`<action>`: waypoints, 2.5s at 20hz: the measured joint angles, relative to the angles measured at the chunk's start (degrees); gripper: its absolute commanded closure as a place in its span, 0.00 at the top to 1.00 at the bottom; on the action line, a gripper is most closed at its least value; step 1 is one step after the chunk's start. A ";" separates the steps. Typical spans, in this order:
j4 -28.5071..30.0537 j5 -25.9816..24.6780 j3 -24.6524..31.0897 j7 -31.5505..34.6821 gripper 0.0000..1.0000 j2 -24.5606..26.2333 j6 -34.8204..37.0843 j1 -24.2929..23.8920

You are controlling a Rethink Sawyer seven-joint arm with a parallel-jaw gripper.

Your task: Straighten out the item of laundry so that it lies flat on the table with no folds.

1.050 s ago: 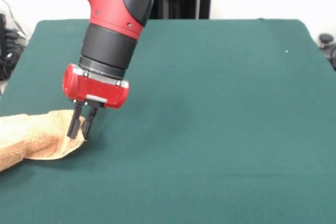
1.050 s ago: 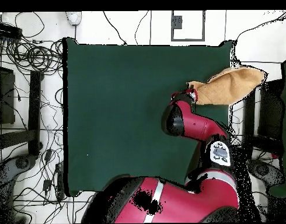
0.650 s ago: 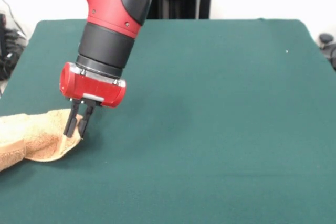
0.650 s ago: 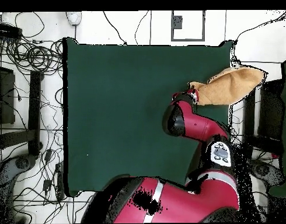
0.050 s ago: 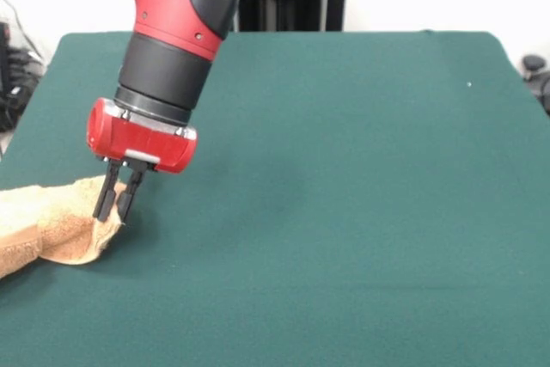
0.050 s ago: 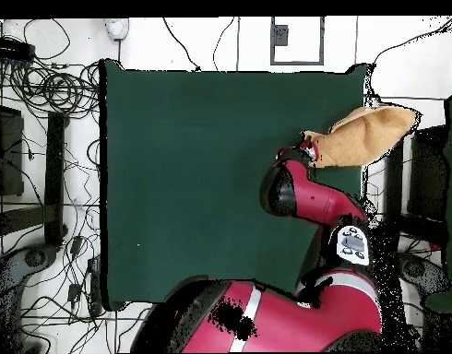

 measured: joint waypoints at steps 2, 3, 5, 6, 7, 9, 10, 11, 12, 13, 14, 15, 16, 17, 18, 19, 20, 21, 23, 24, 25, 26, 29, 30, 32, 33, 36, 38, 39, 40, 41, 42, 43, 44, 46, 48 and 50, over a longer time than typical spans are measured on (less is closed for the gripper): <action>0.12 -0.02 0.29 0.00 0.00 -0.28 0.00 -0.14; 0.38 -0.03 0.84 0.00 0.00 -0.61 0.00 -0.47; 1.29 -0.03 2.59 0.00 0.00 -1.63 0.00 -1.62; 1.75 -0.03 3.47 0.00 0.00 -2.14 0.00 -2.20; 2.18 -0.04 4.31 0.01 0.00 -2.58 0.01 -2.83; 4.51 -0.04 8.56 0.06 0.00 -4.66 0.00 -6.12; 5.36 -0.05 10.08 0.06 0.00 -5.34 0.02 -7.38; 7.67 -0.04 13.76 0.09 0.00 -6.98 -0.01 -10.55; 8.37 -0.04 14.81 0.11 0.00 -7.43 0.00 -11.47; 9.49 -0.03 16.41 0.11 0.00 -8.12 -0.01 -12.86; 10.62 -0.03 18.00 0.11 0.00 -8.80 -0.01 -14.26; 11.27 -0.02 18.88 0.11 0.00 -9.17 -0.01 -15.02; 12.34 -0.04 20.27 0.17 0.00 -9.76 0.00 -16.18; 13.54 -0.02 21.86 0.25 0.00 -10.42 0.00 -17.46; 14.89 -0.02 23.51 0.30 0.00 -11.11 0.00 -18.74; 15.95 0.01 24.95 0.33 0.00 -11.65 -0.02 -19.75; 16.83 0.01 26.14 0.44 0.00 -12.06 -0.02 -20.56; 17.72 0.01 27.33 0.56 0.00 -12.46 -0.01 -21.37; 18.83 0.00 28.93 0.78 0.00 -12.91 -0.01 -22.37; 19.41 0.01 29.76 0.91 0.00 -13.12 -0.01 -22.88; 20.23 0.01 30.88 1.23 0.00 -13.41 -0.02 -23.52; 21.06 0.01 32.00 1.55 0.00 -13.71 -0.02 -24.15; 23.85 0.02 35.56 3.71 0.00 -14.58 -0.03 -25.69; 24.55 0.02 36.44 4.30 0.00 -14.77 -0.03 -25.96; 26.08 0.01 38.22 5.64 0.00 -15.32 -0.03 -26.38; 26.39 0.02 38.63 5.88 0.00 -15.44 -0.03 -26.48; 29.36 0.02 42.52 8.60 0.00 -16.42 -0.23 -27.38; 30.45 0.03 44.02 9.66 0.00 -16.84 -0.43 -27.69; 31.26 0.03 45.24 10.53 0.00 -17.08 -0.63 -28.00; 32.05 0.03 46.59 11.43 0.00 -17.27 -0.80 -28.39; 32.85 0.03 47.95 12.32 0.00 -17.46 -0.96 -28.78; 34.08 0.04 50.25 13.82 0.00 -17.84 -1.05 -29.46; 34.85 0.08 51.77 14.80 0.00 -18.12 -1.06 -29.93; 35.32 0.07 52.78 15.43 0.00 -18.26 -1.05 -30.30; 36.28 0.06 54.82 16.67 0.00 -18.52 -1.05 -31.05; 37.03 -0.27 56.96 18.10 0.00 -18.29 -1.06 -32.07; 36.94 -1.54 57.16 18.38 0.00 -17.06 -1.07 -32.56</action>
